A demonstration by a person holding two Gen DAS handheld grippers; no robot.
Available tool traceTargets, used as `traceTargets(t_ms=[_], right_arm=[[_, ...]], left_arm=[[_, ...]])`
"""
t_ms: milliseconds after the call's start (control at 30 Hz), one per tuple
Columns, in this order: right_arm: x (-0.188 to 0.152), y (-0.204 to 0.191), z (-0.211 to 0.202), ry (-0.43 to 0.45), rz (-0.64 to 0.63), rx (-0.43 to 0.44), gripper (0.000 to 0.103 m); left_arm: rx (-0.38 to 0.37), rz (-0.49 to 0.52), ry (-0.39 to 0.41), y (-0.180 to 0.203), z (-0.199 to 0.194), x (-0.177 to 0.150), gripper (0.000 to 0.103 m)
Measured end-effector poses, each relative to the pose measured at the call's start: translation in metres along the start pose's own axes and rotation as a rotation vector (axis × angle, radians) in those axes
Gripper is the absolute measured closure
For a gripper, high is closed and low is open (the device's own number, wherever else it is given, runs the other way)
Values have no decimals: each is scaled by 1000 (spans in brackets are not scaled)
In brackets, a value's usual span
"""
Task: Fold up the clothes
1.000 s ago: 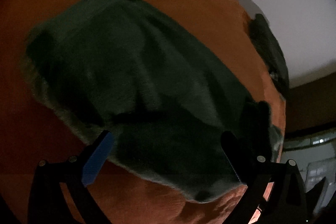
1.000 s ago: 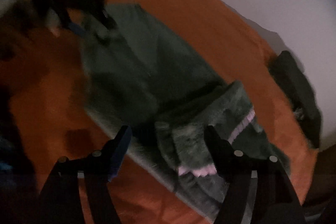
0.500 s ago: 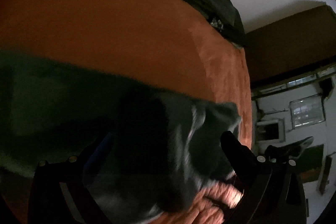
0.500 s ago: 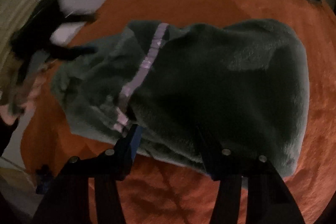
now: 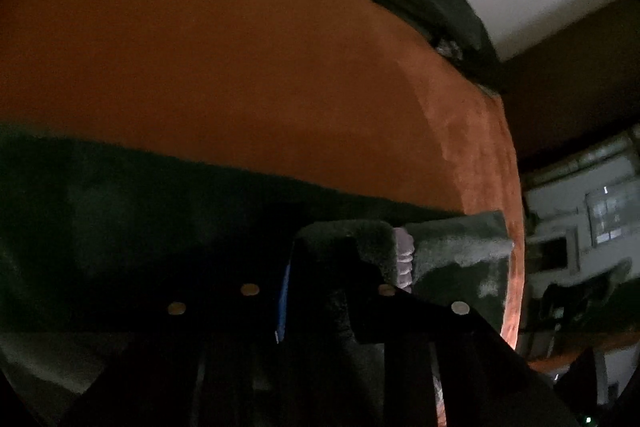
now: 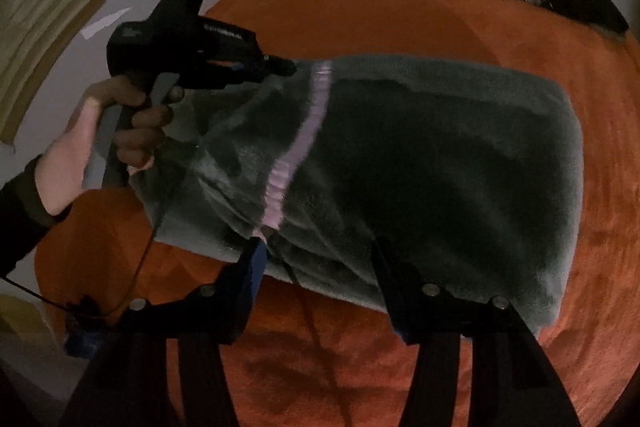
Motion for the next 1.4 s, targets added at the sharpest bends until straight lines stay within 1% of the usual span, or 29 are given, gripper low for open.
traceTargets(t_ms=[33,100,133,167,233,267,300,367,433,500,567,600,667,700,767,833,900,933,1033,1067,1100,1133,1233,1267,1300,1367,1400], right_arm=[[1,5,-3,-8,-8,-3,49],[-2,8,14,-63,-3,-24,49],[-4,9,17,-75,8,-17,49],[-4,8,17,-75,17,-6,49],[1,3,4,-28,10,13,49],[4,1,-4,0,2,19,49],[4,2,-10,16,1,15,49],[6,4,-20,38,10,13,49],[9,4,-27,49,29,18,49],[14,3,-31,58,20,-4,49],[20,2,-34,66,-35,-66,49],[22,2,-35,69,-63,-95,49],[27,1,-38,73,-117,-152,49],[28,2,-38,74,-110,-144,49],[30,5,-38,78,-90,-124,49],[31,7,-38,81,-70,-104,49],[33,10,-38,84,-50,-83,49],[33,9,-35,79,-41,-72,49],[33,6,-30,66,-20,-43,49],[32,4,-28,63,-15,-34,49],[32,2,-27,62,-13,-29,49],[31,1,-28,61,-13,-32,49],[26,-3,-30,56,-15,-46,49],[24,-3,-31,54,-14,-48,49],[21,-2,-32,50,-9,-50,49],[15,0,-34,44,2,-55,49],[12,2,-36,42,10,-62,49]], left_arm=[[-5,15,-8,1,1,2,77],[-11,-12,-23,1,-1,0,70],[-30,-23,-21,4,-8,-4,70],[-51,-20,-14,9,-19,-12,67],[-91,21,5,13,-46,-34,52],[-109,51,14,17,-56,-46,38],[-113,75,16,20,-58,-54,33],[-67,90,-6,9,-66,-74,33],[-50,21,-6,-20,-80,-84,33],[-55,-109,50,-66,-108,-84,33],[-37,-263,168,-129,-148,-78,33],[-13,-325,213,-157,-164,-78,33],[24,-510,315,-229,-208,-81,33],[5,-578,345,-254,-223,-84,33],[-61,-732,416,-305,-249,-97,32],[-99,-826,470,-342,-259,-111,29],[-98,-864,497,-360,-258,-117,28],[-102,-890,499,-367,-253,-120,28],[-158,-970,521,-381,-231,-118,28],[-169,-976,536,-379,-225,-115,28],[-171,-974,554,-379,-222,-110,28],[-157,-964,573,-378,-218,-102,28],[-134,-888,623,-356,-206,-74,28],[-127,-863,639,-349,-202,-65,28],[-95,-825,651,-340,-204,-57,40],[-29,-748,672,-322,-208,-41,79],[3,-709,682,-313,-211,-34,79]])
Point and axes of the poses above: each gripper's, at about its wrist camera, not at the fingertips, and z roughly the way its jaws point, y to its right, x to its top, the point moved 8 cm from there along z, roughly the way its jaws point, and after that the axes turned 8 degrees about -z, right-handed, at the moved point
